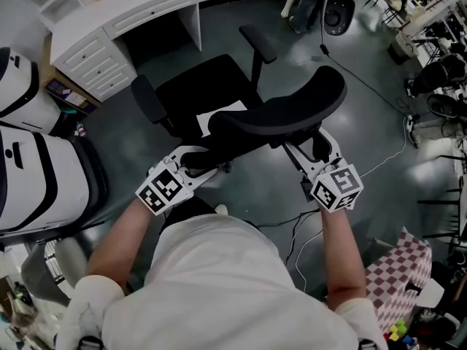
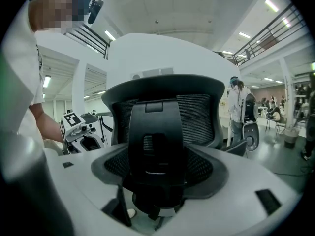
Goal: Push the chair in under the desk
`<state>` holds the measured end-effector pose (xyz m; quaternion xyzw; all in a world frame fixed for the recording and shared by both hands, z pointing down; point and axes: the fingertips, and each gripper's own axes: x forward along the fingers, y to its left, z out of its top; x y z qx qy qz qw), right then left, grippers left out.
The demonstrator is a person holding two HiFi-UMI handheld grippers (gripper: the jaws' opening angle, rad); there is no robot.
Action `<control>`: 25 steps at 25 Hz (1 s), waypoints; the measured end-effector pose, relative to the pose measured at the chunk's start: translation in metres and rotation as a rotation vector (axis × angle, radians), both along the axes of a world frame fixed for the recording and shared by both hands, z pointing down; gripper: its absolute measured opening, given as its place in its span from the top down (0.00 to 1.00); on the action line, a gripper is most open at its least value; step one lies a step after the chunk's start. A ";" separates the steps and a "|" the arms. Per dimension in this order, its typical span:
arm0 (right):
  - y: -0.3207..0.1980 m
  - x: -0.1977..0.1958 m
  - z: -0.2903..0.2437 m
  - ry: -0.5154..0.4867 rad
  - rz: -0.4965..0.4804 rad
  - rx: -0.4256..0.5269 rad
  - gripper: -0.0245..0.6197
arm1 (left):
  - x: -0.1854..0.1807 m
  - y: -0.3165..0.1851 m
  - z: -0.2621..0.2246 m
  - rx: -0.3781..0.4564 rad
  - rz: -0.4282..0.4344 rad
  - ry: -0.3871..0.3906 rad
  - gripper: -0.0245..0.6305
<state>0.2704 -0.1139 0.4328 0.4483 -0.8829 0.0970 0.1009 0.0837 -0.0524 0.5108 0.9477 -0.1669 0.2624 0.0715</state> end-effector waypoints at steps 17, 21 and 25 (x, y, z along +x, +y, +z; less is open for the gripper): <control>-0.044 -0.046 0.000 -0.002 -0.016 -0.005 0.47 | -0.046 -0.046 -0.001 -0.009 0.013 0.000 0.72; -0.053 -0.059 0.000 0.001 -0.023 -0.007 0.47 | -0.058 -0.055 0.000 -0.013 0.018 -0.002 0.72; -0.061 -0.071 0.000 0.004 -0.026 -0.011 0.47 | -0.070 -0.064 -0.001 -0.010 0.021 -0.004 0.72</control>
